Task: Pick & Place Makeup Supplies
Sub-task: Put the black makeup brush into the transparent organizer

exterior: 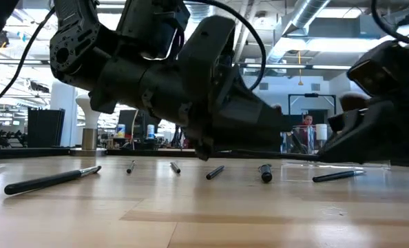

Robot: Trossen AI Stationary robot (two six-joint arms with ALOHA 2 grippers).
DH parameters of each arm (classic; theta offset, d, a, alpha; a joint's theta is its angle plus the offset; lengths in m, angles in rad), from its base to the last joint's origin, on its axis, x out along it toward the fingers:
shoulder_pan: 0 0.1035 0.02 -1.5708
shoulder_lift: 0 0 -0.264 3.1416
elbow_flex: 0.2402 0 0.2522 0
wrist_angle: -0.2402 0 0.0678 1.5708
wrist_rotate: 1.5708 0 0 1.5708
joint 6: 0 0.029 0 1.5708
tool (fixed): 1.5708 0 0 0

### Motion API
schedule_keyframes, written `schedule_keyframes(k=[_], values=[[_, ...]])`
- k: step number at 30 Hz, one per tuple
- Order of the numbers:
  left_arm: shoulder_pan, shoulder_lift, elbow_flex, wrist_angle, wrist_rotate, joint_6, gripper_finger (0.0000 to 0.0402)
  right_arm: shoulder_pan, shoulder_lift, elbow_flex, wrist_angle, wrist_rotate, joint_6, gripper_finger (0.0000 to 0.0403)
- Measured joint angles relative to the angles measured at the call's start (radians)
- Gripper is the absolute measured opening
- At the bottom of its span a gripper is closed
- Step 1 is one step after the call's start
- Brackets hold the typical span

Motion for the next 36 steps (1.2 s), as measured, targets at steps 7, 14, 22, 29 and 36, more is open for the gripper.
schedule_keyframes(k=[7, 14, 22, 29, 36], values=[[0.002, 0.0, -0.001, -0.056, -0.031, 0.018, 0.0145, -0.003, -0.002, 0.025, 0.001, -0.02, -0.054, 0.0007], [0.003, 0.0, -0.001, -0.054, -0.035, 0.061, 0.0145, -0.004, -0.002, 0.024, 0.001, -0.025, -0.054, 0.0008], [0.003, 0.0, -0.001, -0.078, -0.026, 0.061, 0.0097, -0.026, -0.002, 0.024, 0.002, -0.024, -0.053, 0.0009], [0.003, 0.0, -0.001, -0.074, -0.028, 0.061, 0.0024, -0.037, -0.002, 0.024, 0.002, -0.026, -0.053, 0.0011], [0.003, 0.0, -0.001, -0.072, -0.028, 0.061, 0.0027, -0.037, -0.002, 0.024, 0.003, -0.027, -0.053, 0.0036]])
